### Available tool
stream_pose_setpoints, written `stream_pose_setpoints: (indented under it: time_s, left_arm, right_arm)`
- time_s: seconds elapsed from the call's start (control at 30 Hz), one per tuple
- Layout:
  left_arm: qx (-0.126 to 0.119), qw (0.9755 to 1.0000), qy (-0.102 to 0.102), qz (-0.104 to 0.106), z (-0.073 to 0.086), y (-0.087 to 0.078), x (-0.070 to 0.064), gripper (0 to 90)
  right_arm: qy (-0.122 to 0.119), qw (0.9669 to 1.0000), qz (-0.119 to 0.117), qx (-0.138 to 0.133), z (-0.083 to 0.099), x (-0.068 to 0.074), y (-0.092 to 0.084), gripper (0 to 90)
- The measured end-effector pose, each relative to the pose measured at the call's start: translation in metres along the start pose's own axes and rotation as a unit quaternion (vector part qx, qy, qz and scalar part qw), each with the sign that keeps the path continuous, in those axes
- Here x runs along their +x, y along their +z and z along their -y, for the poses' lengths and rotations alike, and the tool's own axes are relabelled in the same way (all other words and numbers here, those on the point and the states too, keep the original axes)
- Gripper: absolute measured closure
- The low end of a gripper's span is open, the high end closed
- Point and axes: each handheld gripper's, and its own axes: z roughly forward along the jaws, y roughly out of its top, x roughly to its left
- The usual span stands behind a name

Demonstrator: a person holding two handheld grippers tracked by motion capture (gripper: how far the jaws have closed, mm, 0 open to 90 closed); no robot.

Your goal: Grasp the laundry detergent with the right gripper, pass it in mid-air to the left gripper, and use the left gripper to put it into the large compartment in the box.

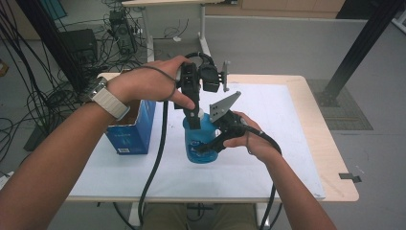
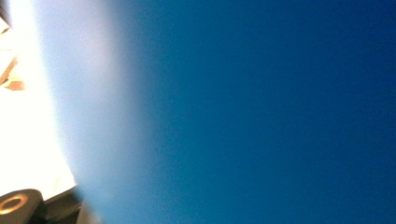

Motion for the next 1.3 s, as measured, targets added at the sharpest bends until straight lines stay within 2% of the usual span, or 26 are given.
stream_pose_setpoints:
  time_s: [0.37,1.3]
  left_arm:
    - [-0.006,1.0000,0.001,0.004,0.0022,0.0056,0.0034,9.7]
    - [-0.011,0.9999,0.001,0.009,0.0021,0.0081,0.0047,10.1]
  right_arm:
    - [0.002,1.0000,0.001,-0.001,-0.0016,0.0002,-0.0025,43.4]
    - [0.007,1.0000,-0.001,0.000,0.0002,-0.0011,-0.0046,43.4]
